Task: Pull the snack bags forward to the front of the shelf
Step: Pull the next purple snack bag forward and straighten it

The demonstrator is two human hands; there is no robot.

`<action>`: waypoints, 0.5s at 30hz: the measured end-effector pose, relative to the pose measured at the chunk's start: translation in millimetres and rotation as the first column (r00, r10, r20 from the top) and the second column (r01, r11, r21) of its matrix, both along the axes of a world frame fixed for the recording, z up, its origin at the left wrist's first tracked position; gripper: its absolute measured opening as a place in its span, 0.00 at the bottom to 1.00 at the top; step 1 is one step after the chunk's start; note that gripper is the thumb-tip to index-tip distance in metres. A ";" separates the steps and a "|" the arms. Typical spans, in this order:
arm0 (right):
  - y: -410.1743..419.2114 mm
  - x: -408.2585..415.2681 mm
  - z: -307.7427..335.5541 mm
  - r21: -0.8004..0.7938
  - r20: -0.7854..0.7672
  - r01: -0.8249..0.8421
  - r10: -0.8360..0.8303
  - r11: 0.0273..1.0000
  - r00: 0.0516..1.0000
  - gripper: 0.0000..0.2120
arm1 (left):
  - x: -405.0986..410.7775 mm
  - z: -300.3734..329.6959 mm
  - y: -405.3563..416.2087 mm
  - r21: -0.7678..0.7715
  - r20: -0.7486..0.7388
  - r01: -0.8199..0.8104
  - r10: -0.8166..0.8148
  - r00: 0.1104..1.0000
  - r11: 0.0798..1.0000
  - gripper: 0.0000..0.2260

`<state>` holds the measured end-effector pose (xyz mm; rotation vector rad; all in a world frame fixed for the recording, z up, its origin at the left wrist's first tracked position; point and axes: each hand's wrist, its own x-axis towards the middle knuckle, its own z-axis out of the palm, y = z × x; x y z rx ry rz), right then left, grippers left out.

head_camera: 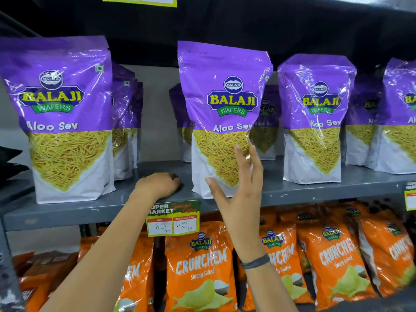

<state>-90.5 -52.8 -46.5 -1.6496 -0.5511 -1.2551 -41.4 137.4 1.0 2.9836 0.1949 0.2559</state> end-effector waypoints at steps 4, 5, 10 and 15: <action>3.6 -2.0 11.0 -0.059 -0.023 -0.015 0.013 0.998 1.000 0.37 | -6.1 9.5 7.5 -0.007 0.011 -0.036 0.036 0.999 0.999 0.19; 3.4 -3.4 14.0 -0.069 -0.027 -0.014 0.012 0.997 1.000 0.37 | -6.5 11.0 9.5 -0.009 0.013 -0.042 0.042 0.999 0.999 0.19; -3.2 -1.8 8.6 -0.132 -0.078 0.087 -0.098 0.987 0.992 0.40 | 3.9 -2.6 4.2 -0.005 -0.023 -0.001 0.001 1.000 1.000 0.18; -11.5 1.0 12.5 -0.154 -0.104 0.087 -0.103 0.984 0.989 0.39 | 3.4 -3.8 -0.5 -0.007 0.007 0.009 -0.009 1.000 1.000 0.18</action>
